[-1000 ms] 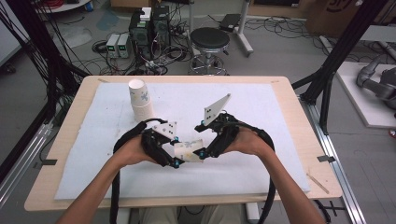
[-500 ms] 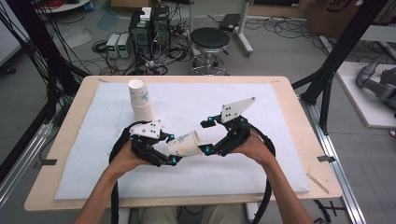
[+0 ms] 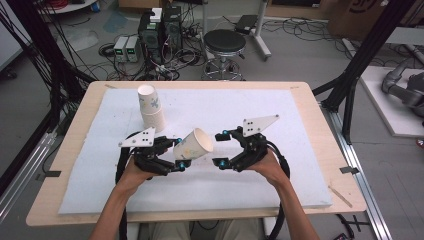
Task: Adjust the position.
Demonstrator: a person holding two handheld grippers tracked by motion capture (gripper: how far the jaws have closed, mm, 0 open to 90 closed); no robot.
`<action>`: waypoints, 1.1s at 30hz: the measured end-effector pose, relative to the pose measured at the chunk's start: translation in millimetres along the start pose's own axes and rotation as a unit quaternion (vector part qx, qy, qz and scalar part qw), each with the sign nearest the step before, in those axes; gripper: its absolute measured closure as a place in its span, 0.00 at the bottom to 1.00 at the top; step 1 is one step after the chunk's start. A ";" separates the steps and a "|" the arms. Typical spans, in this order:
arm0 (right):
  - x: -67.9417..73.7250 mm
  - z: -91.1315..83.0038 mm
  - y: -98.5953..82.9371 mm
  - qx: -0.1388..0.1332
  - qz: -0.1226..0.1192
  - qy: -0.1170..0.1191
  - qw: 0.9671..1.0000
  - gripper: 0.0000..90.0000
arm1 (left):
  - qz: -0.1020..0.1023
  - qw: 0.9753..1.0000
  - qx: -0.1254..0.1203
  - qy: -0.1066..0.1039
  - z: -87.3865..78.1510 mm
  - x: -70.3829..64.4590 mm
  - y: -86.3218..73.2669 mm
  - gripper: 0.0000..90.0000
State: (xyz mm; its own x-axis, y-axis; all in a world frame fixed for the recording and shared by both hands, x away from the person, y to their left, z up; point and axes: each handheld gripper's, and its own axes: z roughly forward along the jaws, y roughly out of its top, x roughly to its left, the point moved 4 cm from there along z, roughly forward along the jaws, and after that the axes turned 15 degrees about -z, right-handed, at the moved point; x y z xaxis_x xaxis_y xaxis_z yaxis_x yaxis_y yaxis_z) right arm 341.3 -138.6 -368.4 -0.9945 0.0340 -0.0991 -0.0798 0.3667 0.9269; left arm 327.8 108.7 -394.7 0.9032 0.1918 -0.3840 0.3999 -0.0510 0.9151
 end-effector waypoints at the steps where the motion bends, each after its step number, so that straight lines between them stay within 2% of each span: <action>1: 0.3 0.2 -1.0 -0.005 0.003 -0.001 1.000 0.18 | 0.001 1.000 -0.002 0.000 -0.5 0.0 0.0 0.41; 10: 2.7 9.0 -5.8 -0.031 0.012 0.002 0.999 0.18 | 0.001 1.000 -0.019 -0.014 3.4 -2.2 0.8 0.41; 27: 1.3 24.4 1.2 -0.082 0.015 0.025 0.996 0.18 | 0.011 0.999 -0.007 -0.038 26.5 -8.9 0.8 0.41; 33: 2.2 27.3 2.8 -0.087 0.012 0.032 0.996 0.20 | 0.014 0.999 0.003 -0.041 29.7 -9.8 -0.4 0.41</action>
State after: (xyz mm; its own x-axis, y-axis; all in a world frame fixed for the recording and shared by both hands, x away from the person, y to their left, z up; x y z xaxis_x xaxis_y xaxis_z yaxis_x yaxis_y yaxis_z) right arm 340.7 -112.1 -375.9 -0.9981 -0.0201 -0.0589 -0.0618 0.1998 0.9779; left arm 323.4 77.7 -395.0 0.9238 0.1102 -0.3667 0.3745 -0.0606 0.9252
